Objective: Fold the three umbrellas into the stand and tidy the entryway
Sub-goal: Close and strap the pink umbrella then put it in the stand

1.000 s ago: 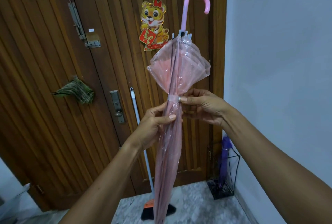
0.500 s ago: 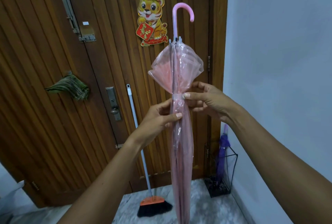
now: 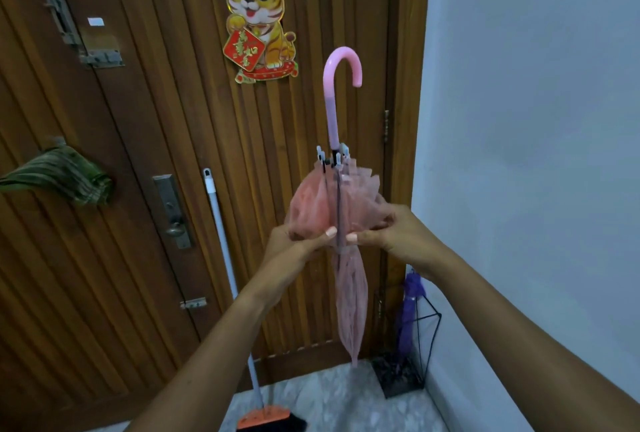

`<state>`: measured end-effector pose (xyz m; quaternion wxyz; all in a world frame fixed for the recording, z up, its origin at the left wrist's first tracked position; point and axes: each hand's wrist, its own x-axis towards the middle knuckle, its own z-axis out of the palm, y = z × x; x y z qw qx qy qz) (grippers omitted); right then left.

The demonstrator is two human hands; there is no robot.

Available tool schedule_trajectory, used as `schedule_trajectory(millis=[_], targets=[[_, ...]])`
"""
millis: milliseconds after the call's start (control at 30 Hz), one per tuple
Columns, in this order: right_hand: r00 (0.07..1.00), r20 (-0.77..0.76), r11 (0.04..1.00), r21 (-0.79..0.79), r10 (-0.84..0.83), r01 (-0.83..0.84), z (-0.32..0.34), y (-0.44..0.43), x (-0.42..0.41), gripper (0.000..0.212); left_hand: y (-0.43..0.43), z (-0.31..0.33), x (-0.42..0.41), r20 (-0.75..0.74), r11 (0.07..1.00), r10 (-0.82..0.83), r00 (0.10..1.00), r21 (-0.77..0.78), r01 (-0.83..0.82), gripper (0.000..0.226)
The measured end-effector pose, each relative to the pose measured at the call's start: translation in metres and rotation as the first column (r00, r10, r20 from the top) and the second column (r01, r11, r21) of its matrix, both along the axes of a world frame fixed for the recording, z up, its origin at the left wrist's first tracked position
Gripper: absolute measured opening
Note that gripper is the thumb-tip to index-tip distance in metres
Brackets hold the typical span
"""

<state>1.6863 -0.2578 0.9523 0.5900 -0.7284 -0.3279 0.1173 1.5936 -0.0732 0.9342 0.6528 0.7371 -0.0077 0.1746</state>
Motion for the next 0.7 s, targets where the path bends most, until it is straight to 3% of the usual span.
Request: schedule_trajectory(millis=[233, 367, 500, 700], targets=[[0.987, 0.084, 0.988, -0.063, -0.135, 0.140, -0.021, 0.030, 0.102, 0.022, 0.033, -0.031, 0.124, -0.061, 0.997, -0.081, 0.995, -0.026, 0.079, 0.022], [0.972, 0.008, 0.970, -0.068, -0.233, 0.233, -0.040, 0.035, 0.152, 0.031, 0.040, -0.056, 0.196, -0.117, 0.987, -0.161, 0.980, -0.046, 0.157, 0.024], [0.921, -0.020, 0.921, -0.043, -0.389, 0.387, -0.067, 0.026, 0.196, 0.024, 0.034, -0.079, 0.255, -0.153, 0.971, -0.239, 0.959, -0.060, 0.232, 0.030], [0.886, -0.074, 0.889, -0.076, -0.457, 0.452, -0.112, 0.014, 0.270, 0.020, 0.034, -0.113, 0.337, -0.236, 0.943, -0.305, 0.923, 0.060, 0.327, 0.022]])
